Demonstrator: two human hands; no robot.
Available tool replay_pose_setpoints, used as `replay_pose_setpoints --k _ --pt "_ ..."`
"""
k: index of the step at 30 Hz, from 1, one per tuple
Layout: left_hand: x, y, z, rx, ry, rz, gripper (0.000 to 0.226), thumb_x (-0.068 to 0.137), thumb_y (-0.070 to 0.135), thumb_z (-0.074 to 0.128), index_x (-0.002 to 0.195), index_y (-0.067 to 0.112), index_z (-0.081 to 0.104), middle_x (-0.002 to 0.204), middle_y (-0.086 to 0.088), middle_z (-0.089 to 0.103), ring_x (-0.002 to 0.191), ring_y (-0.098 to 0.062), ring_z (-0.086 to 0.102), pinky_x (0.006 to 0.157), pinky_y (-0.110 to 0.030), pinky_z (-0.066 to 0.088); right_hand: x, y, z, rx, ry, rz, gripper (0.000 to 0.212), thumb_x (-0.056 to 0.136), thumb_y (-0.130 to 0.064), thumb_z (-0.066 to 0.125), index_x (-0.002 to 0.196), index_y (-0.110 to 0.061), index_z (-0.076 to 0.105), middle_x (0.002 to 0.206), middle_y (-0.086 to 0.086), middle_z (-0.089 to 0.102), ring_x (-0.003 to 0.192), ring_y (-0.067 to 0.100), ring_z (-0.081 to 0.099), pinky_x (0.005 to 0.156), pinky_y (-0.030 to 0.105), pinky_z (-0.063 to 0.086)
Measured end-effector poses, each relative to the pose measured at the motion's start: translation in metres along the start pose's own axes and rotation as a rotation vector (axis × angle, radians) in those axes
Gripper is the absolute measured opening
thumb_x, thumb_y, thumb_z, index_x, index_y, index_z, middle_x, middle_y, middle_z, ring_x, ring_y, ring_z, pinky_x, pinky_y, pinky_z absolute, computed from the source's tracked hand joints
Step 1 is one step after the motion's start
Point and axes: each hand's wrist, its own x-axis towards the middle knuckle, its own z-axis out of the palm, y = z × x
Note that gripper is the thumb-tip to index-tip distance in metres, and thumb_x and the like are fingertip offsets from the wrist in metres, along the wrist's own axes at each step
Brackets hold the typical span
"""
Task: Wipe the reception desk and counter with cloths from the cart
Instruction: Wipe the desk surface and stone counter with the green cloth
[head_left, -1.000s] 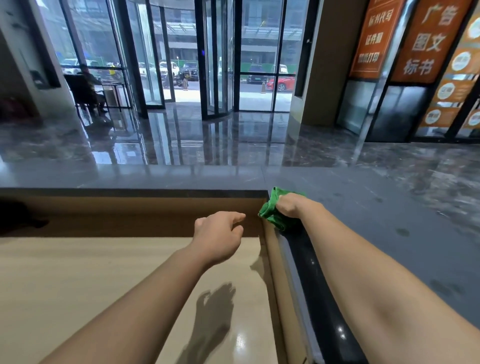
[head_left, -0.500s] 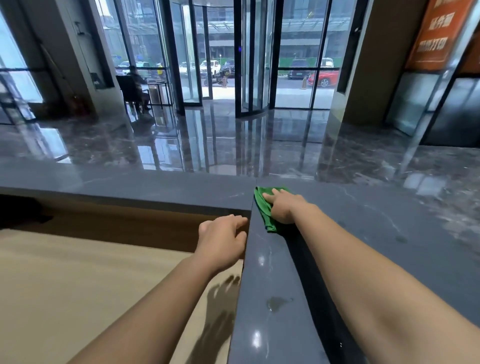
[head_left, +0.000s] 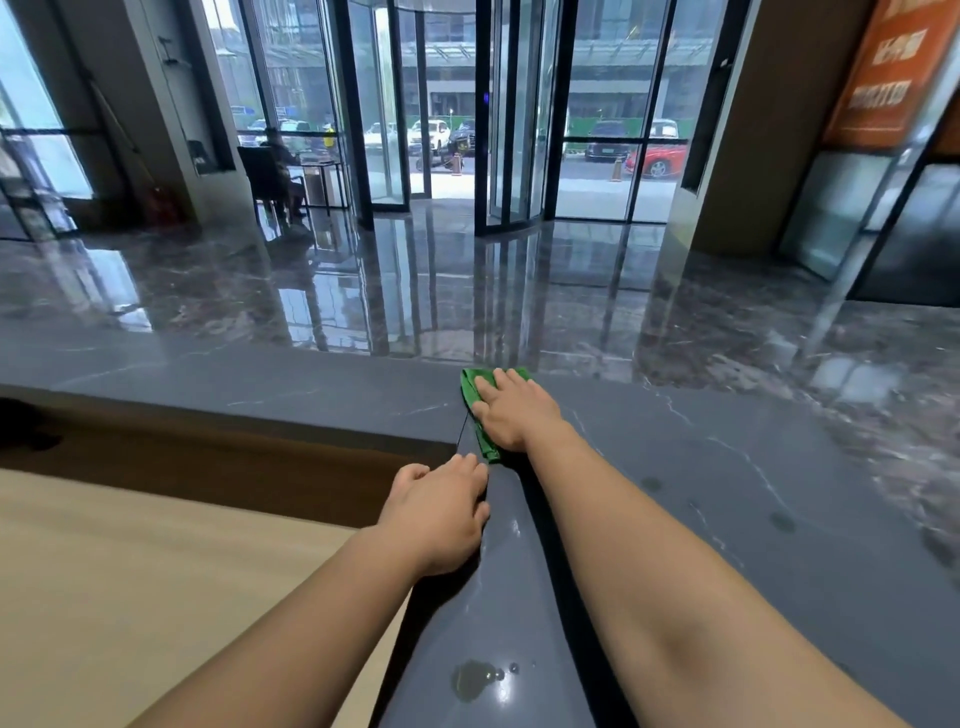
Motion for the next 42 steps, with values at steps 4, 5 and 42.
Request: replay_pose_setpoints --k 4,5,42 --pt "0.004 0.005 0.002 0.075 -0.011 -0.013 0.035 0.101 0.034 0.033 0.131 0.020 0.043 0.138 0.002 0.044 0.136 -0.015 0.035 0.112 -0.038 0.018 0.000 0.022 -0.004 0.007 0.002 0.028 0.054 0.105 -0.037 0.017 0.157 -0.023 0.008 0.164 0.007 0.000 0.151 0.025 0.000 0.122 0.041 0.005" --pt "0.004 0.006 0.001 0.089 -0.010 -0.017 0.036 0.101 0.035 0.032 0.132 0.020 0.043 0.139 0.002 0.043 0.136 -0.015 0.035 0.112 -0.039 0.017 -0.002 0.030 -0.005 0.005 0.002 0.044 0.054 0.105 -0.037 0.017 0.157 -0.022 0.008 0.164 0.008 0.000 0.151 0.025 0.000 0.122 0.042 0.005" --pt "0.020 0.059 -0.013 0.107 -0.015 0.005 0.035 0.091 0.021 0.042 0.125 0.026 0.049 0.121 0.008 0.060 0.116 -0.017 0.053 0.106 -0.035 0.015 -0.059 0.199 -0.014 0.015 0.051 0.315 0.056 0.104 -0.036 0.020 0.157 -0.021 0.009 0.164 0.006 0.003 0.151 0.023 0.003 0.120 0.040 0.011"
